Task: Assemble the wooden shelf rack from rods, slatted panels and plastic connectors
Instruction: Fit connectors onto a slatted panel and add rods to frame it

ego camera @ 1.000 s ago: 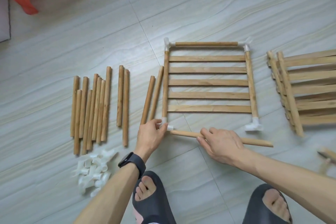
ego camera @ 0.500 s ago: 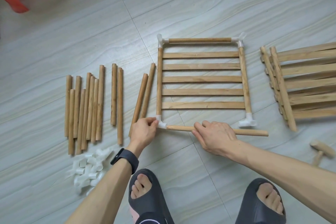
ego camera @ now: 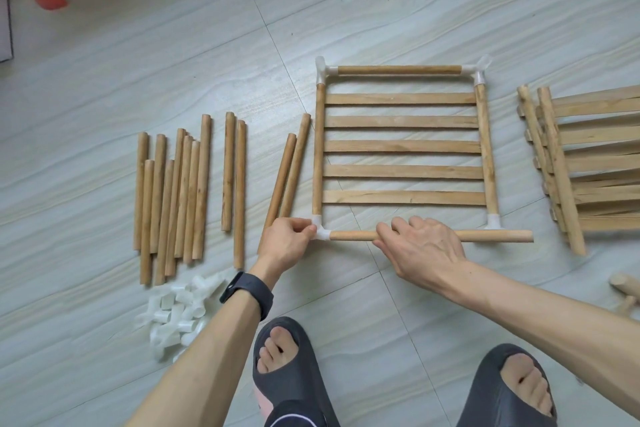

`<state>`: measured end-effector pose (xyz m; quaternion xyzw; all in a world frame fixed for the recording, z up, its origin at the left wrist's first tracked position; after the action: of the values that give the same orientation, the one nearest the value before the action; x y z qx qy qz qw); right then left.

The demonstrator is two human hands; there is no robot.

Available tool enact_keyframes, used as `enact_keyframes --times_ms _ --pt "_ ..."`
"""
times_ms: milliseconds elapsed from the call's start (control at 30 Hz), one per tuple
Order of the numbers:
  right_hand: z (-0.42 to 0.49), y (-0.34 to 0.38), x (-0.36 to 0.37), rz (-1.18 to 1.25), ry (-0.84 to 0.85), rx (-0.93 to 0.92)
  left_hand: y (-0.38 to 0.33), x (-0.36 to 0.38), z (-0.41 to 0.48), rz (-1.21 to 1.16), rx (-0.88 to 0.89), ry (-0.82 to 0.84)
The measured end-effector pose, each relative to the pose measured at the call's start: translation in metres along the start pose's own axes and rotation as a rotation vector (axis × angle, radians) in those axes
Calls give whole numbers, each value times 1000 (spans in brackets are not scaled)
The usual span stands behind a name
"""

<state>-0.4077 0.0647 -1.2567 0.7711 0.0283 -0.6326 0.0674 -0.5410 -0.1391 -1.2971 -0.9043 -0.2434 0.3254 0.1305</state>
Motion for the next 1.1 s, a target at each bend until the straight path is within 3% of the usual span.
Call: enact_keyframes --times_ms 367,467,633,800,933,1100 --pt "26 9 44 187 147 -27 1 3 -7 36 36 -53" --pt "31 3 48 159 163 -40 -4 6 -9 266 151 -32" --pt "43 3 40 125 152 10 -22 4 3 884 588 -250" --pt "69 -9 35 212 333 156 -46 2 28 1311 737 -170" --pt "78 -19 33 170 307 163 -69 1 31 1408 834 -209" --pt "77 -27 32 133 235 92 -76 2 32 1297 853 -205"
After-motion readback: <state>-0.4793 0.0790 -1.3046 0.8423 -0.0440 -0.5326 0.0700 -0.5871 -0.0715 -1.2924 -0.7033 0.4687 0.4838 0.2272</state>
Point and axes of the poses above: each hand's wrist, its own z-axis towards the middle knuckle, its own x-axis out of the palm, y = z × x, the point moved 3 cm from there along z, towards the middle knuckle, and after that the axes turned 8 degrees about -x, right-handed, at the moved point
